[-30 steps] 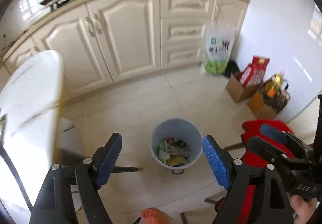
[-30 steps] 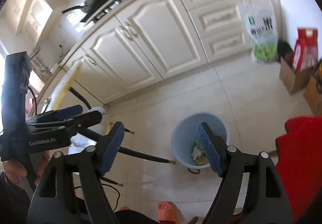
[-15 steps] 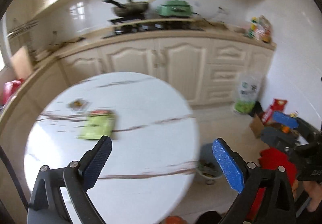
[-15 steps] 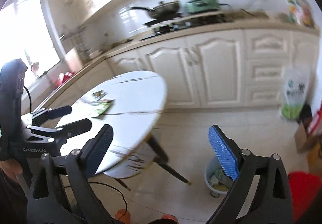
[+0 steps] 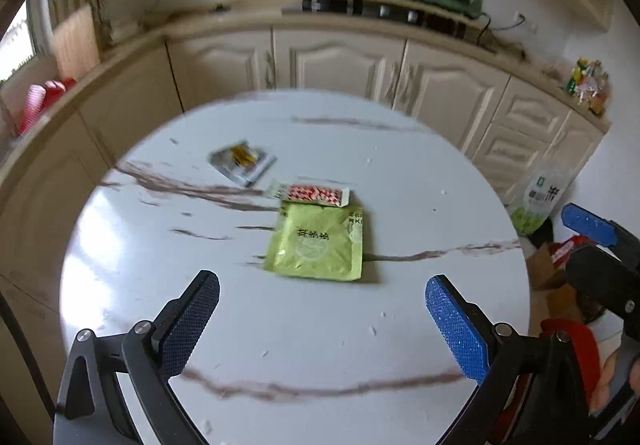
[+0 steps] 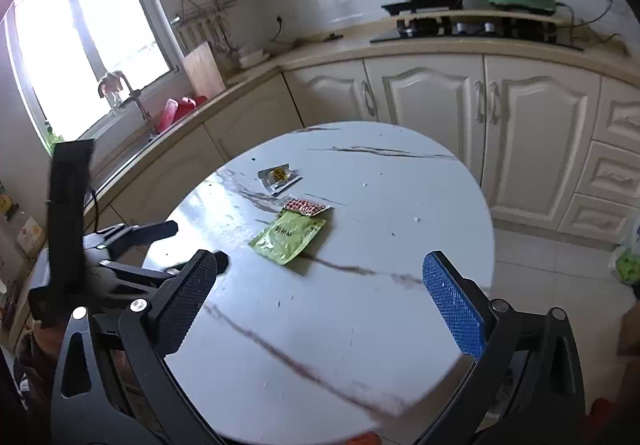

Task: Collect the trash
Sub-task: 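Move both tools back over the table toward the remaining packets, then grasp the green packet with the left tool while the right tool grasps the red-white sauce packet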

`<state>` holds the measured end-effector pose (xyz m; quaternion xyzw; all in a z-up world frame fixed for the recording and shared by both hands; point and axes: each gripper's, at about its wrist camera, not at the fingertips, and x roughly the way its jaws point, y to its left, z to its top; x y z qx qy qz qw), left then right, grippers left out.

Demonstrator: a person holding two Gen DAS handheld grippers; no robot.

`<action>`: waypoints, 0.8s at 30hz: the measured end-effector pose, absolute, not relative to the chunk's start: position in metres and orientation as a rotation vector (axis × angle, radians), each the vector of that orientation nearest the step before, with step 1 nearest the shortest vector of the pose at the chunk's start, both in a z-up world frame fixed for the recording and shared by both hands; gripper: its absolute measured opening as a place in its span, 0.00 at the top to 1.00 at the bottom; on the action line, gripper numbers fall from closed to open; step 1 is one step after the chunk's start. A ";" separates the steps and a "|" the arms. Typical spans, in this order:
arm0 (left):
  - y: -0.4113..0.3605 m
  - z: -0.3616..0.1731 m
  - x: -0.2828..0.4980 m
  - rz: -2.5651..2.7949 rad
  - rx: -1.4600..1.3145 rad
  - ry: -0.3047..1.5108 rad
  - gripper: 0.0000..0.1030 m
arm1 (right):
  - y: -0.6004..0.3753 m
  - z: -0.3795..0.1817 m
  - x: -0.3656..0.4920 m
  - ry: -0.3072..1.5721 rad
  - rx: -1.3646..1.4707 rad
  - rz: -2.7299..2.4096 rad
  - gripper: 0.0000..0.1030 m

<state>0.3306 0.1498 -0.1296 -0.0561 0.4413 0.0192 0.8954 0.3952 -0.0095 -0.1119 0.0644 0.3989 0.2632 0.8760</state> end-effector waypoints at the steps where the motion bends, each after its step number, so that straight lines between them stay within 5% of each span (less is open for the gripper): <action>1: 0.148 -0.135 0.336 0.037 -0.120 0.927 0.01 | -0.007 -0.117 0.404 0.846 0.141 0.545 0.00; 9: 0.157 -0.174 0.373 0.039 -0.126 1.011 0.06 | -0.016 -0.156 0.450 0.921 0.175 0.524 0.00; 13: 0.156 -0.187 0.387 0.048 -0.141 1.048 0.25 | -0.019 -0.161 0.462 0.925 0.175 0.516 0.00; 18: 0.146 -0.189 0.398 0.069 -0.089 1.023 0.30 | -0.017 -0.158 0.467 0.912 0.168 0.514 0.00; 24: 0.153 -0.192 0.405 0.041 -0.092 1.012 0.72 | -0.004 -0.158 0.468 0.930 0.133 0.510 0.00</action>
